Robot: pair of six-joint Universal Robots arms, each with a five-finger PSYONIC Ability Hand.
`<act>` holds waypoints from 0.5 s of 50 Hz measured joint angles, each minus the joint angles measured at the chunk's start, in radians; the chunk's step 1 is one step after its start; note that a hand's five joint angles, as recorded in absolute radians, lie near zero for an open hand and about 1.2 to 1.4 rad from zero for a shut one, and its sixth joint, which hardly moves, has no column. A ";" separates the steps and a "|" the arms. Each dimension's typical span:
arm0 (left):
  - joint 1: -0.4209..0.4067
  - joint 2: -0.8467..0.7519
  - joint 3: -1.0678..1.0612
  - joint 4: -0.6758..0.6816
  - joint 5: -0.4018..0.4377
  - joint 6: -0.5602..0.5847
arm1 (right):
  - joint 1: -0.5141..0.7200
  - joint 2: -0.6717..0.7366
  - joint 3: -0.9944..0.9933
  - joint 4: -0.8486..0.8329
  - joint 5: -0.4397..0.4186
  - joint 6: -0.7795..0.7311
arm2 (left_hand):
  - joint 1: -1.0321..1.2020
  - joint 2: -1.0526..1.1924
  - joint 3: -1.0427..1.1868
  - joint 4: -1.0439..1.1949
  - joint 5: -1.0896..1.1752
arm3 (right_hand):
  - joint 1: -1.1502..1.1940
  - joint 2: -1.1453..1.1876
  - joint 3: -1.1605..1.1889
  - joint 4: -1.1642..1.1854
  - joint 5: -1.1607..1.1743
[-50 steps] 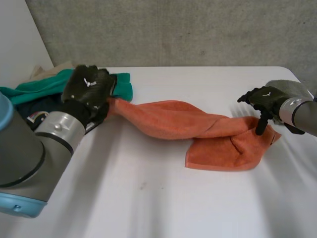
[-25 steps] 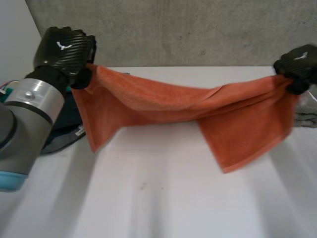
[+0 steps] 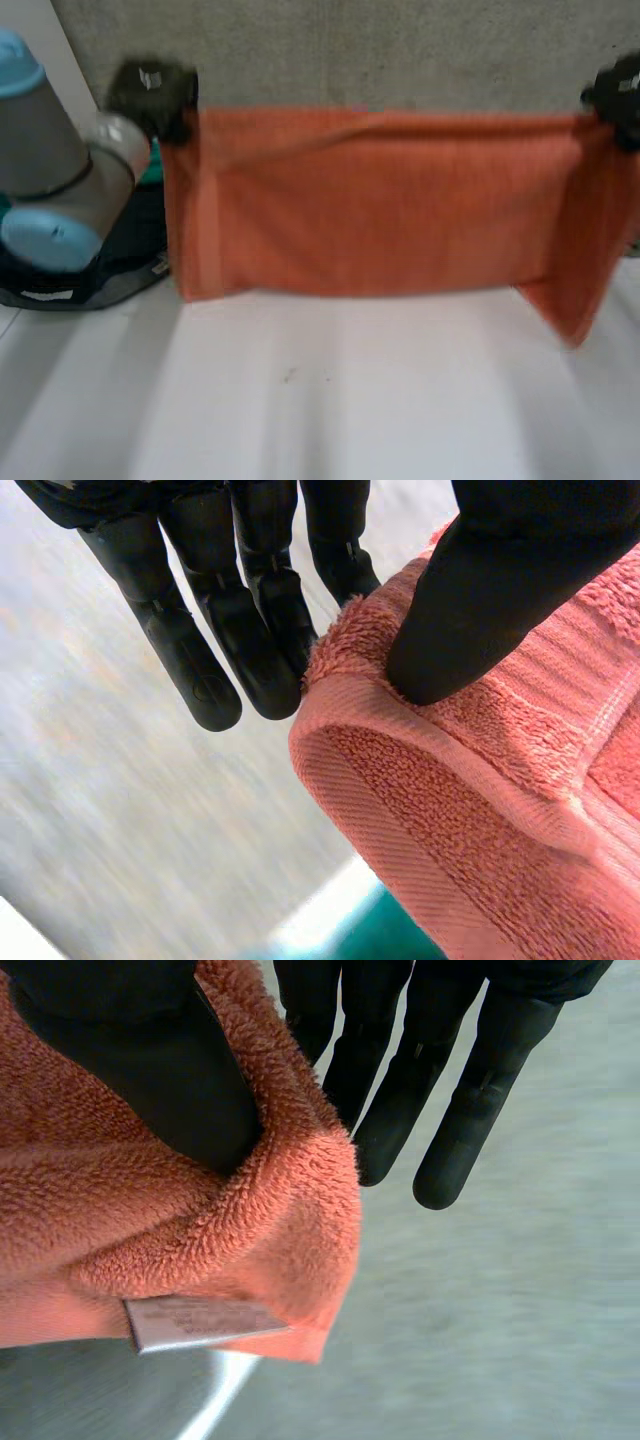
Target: Fold the laundry.
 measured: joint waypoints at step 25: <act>0.001 0.050 -0.390 -0.049 -0.009 -0.093 | 0.042 -0.063 0.567 -0.537 -0.143 0.245 | 0.000 0.001 0.001 0.000 0.011 | 0.000 0.000 0.002 0.000 0.018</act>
